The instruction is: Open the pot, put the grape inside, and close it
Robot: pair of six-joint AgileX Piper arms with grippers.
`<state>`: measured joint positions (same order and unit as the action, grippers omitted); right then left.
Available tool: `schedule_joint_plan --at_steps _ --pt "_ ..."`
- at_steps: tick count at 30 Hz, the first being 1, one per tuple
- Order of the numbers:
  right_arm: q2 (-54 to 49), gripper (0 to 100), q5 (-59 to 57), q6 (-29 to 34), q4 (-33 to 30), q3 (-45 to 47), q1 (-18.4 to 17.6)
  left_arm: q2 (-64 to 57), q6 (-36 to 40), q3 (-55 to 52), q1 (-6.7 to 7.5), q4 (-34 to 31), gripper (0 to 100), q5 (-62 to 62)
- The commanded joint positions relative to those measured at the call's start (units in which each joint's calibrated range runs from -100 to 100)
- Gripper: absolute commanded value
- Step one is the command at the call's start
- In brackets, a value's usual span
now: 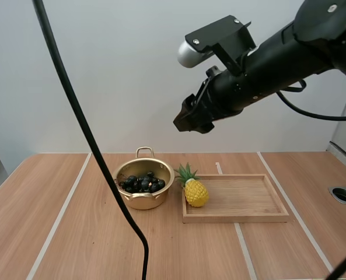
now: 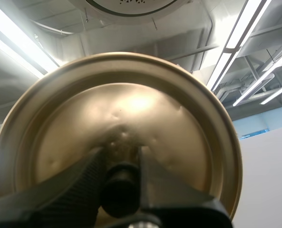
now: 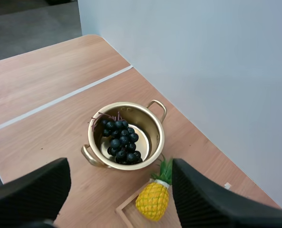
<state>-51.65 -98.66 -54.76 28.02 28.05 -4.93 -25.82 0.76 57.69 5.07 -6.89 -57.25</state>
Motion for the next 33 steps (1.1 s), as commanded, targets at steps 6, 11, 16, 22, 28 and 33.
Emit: schedule_joint_plan --at_steps 6,11,16,22,28,33 --pt "-15.25 100 -1.34 3.55 -3.5 3.95 0.23 -0.22 0.56 0.17 -0.12 -0.61 0 2.26" --pt "-24.45 100 -1.34 4.83 -8.84 7.0 0.23 -0.22 0.56 0.17 -0.12 -0.61 0 2.26" --pt "-31.59 7 -1.34 5.53 -11.89 10.19 0.23 -0.22 0.56 0.17 -0.12 -0.61 0 -0.23" --pt "-34.55 0 -1.34 5.53 -12.5 10.34 0.23 0.58 0.56 0.17 -0.12 -0.61 0 -12.76" --pt "-34.55 0 -1.34 5.53 -12.03 10.34 0.23 4.72 -2.19 0.17 -0.12 0.24 0 -35.92" --pt "-34.55 0 -1.34 5.53 -10.47 10.34 0.23 9.55 -5.28 0.17 -0.12 1.33 0 -42.75"
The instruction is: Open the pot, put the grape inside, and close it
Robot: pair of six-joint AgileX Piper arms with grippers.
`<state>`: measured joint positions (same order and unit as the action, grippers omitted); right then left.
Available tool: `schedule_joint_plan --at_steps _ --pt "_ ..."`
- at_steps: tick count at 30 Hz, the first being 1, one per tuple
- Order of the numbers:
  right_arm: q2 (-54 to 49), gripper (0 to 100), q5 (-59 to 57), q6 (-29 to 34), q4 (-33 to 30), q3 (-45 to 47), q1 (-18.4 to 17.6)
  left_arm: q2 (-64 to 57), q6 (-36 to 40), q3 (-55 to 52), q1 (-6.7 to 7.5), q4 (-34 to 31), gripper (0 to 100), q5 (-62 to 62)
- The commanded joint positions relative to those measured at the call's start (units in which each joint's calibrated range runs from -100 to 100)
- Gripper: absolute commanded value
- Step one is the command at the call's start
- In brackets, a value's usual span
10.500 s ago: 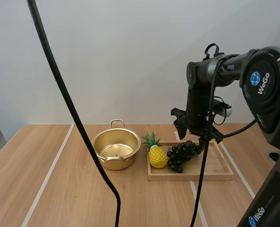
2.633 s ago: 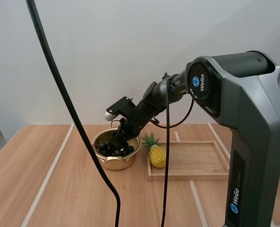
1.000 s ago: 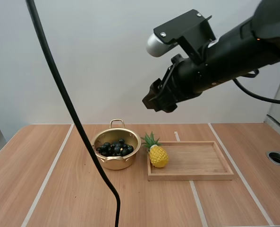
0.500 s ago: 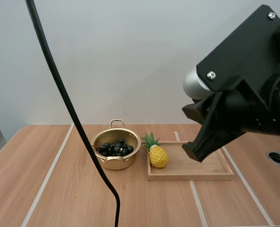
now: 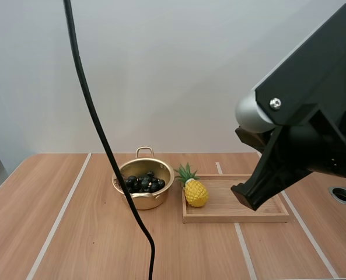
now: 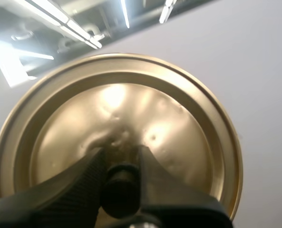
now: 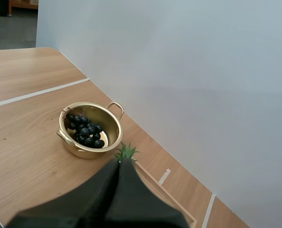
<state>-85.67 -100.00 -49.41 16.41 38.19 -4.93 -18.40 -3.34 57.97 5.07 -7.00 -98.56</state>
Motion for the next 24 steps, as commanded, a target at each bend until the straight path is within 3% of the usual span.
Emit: schedule_joint_plan --at_steps 1,10,17,24 --pt "-0.53 0 0.0 0.17 1.41 0.2 0.23 3.07 -1.42 -0.11 -0.12 1.94 0 -1.44" --pt "-0.53 0 0.0 0.17 1.65 0.2 0.23 4.8 -3.22 -8.23 -0.12 5.21 0 -1.44" --pt "-0.53 0 0.0 1.4 1.68 0.2 0.23 1.88 -6.14 -23.03 -0.12 8.24 0 -1.44" --pt "-0.53 0 0.0 1.4 1.68 0.2 0.23 -1.13 -13.8 -39.65 -0.12 11.3 0 -1.44"
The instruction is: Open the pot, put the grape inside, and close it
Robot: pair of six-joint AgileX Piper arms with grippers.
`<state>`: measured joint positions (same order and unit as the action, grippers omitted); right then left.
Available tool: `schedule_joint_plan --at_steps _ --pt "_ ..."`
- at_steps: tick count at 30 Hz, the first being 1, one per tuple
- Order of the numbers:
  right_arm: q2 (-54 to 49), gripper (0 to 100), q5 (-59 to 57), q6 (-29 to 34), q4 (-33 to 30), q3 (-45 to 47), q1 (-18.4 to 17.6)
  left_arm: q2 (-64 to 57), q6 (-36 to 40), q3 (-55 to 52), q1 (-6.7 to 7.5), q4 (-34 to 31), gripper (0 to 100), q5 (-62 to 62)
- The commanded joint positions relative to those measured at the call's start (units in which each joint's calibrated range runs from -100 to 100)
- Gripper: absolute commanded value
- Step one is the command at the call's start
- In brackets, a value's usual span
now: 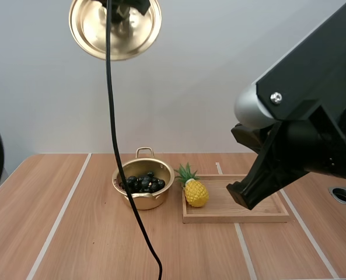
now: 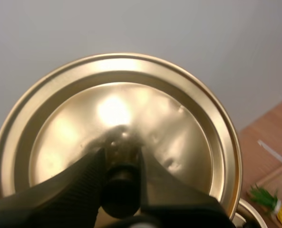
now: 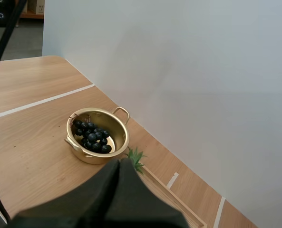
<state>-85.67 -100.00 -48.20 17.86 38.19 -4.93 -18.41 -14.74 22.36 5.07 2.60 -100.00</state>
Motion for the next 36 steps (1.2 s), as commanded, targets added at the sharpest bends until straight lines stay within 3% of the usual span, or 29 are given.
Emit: schedule_joint_plan --at_steps 1,15,36 --pt "-0.53 0 0.0 0.2 0.23 0.2 0.23 -1.12 -3.14 -5.9 -0.12 1.89 0 0.0" --pt "-0.53 0 0.0 0.2 0.23 0.2 0.23 5.57 -15.21 -29.11 -0.12 6.25 0 0.0" --pt "-0.53 0 0.0 0.9 0.23 0.2 0.23 24.51 -19.23 -32.39 -0.12 8.75 0 0.0"
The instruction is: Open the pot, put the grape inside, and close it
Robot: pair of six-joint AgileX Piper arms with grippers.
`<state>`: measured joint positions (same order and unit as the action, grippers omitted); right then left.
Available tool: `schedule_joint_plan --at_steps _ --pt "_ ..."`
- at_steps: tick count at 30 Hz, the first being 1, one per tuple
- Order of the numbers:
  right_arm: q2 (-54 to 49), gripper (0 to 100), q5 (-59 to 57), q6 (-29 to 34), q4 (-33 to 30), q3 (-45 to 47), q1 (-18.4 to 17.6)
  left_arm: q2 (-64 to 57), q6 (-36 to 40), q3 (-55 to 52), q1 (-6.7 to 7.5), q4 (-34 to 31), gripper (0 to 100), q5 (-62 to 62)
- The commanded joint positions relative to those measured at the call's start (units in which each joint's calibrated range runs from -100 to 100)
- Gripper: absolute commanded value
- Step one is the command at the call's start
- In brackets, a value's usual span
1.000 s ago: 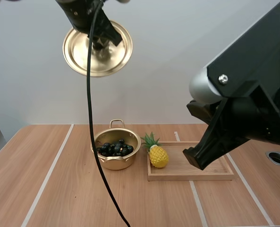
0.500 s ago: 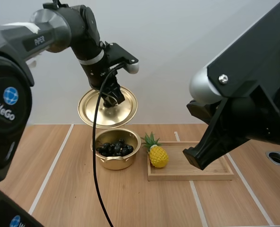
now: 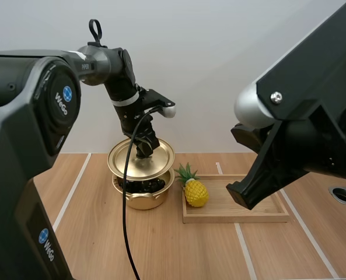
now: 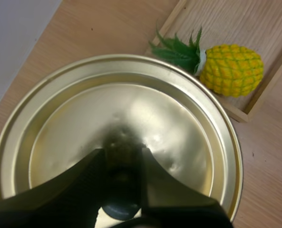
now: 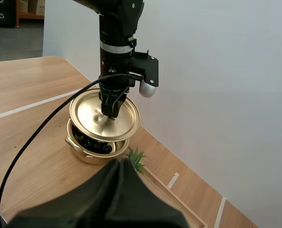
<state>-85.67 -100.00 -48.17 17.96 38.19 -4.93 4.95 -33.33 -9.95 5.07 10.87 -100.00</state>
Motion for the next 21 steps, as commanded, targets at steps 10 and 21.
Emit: schedule_joint_plan --at_steps 10,21 --pt "-0.53 0 0.0 1.15 0.13 0.2 0.23 5.03 -1.09 1.22 -0.12 -0.42 0 0.0" --pt "-0.53 0 0.0 1.13 0.24 0.2 0.23 5.92 -1.83 1.83 -0.12 -0.42 0 0.0"
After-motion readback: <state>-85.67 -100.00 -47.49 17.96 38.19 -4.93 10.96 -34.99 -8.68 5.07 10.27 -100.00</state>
